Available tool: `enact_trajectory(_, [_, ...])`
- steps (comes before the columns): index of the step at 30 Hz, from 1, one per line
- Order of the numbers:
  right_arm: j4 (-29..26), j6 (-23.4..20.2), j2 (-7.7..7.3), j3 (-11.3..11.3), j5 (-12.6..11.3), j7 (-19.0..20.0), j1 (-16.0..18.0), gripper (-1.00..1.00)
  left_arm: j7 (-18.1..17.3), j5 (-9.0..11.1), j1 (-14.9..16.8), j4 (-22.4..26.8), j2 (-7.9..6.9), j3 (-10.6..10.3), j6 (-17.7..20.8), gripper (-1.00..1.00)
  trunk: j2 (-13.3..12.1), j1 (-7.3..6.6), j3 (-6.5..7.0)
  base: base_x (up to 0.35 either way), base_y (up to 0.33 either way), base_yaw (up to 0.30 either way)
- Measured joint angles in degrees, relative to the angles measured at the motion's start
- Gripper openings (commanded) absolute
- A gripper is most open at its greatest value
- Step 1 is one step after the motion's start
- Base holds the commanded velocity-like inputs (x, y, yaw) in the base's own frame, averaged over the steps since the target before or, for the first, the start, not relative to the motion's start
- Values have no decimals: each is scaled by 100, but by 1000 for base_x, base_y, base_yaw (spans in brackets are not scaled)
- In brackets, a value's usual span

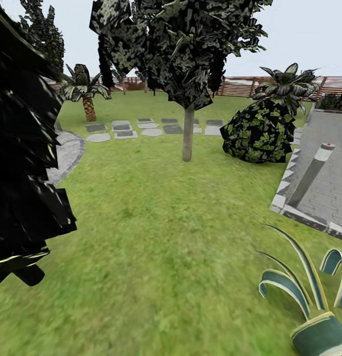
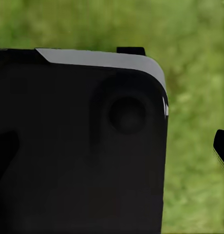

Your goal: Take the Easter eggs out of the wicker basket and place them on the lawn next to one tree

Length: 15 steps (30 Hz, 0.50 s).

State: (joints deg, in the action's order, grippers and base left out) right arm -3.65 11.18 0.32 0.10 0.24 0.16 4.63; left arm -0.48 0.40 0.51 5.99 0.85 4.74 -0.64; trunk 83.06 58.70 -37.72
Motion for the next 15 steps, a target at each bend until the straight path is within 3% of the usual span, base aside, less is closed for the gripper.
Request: enact_trajectory(15, [8, 5, 20, 0, 0, 0, 0, 100, 0, 0, 0, 0, 0, 0, 0, 100, 0, 0, 0, 325, 0, 0])
